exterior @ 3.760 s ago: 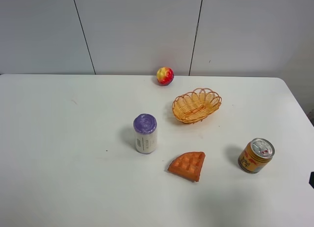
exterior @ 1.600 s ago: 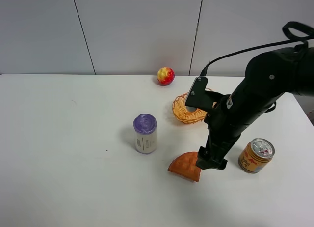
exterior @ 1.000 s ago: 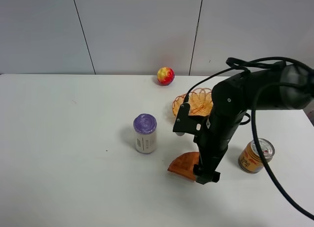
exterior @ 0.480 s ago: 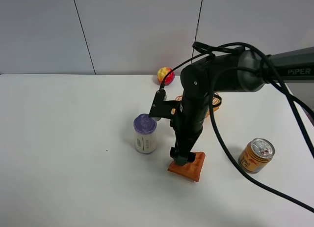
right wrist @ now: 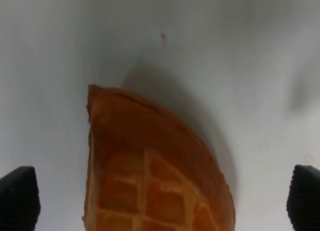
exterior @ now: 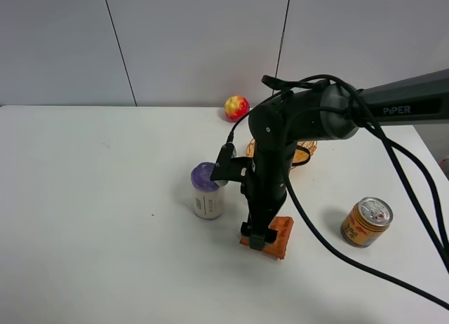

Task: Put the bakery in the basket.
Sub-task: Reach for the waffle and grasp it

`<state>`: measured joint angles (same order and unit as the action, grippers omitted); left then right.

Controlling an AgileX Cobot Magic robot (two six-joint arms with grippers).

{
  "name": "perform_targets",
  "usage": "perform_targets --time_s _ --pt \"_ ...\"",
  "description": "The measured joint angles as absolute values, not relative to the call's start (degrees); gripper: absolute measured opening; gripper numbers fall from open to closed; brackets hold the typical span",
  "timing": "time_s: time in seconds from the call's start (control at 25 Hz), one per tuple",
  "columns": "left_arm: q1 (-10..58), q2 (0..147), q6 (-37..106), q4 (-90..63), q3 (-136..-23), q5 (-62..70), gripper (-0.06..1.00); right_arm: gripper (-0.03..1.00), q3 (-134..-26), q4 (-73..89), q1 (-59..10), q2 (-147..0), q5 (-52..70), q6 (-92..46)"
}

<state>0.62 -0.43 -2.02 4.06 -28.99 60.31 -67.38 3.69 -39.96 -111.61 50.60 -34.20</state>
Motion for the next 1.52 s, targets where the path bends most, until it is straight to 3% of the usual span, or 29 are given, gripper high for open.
perform_targets --time_s 0.6,1.52 --pt "0.6 -0.4 -2.0 4.1 -29.0 60.3 0.99 0.99 -67.4 0.4 -40.8 -114.1 51.5 -25.4" --pt "0.6 -0.4 -2.0 4.1 -29.0 60.3 0.99 0.99 -64.5 -1.8 -41.6 -114.1 49.0 -24.0"
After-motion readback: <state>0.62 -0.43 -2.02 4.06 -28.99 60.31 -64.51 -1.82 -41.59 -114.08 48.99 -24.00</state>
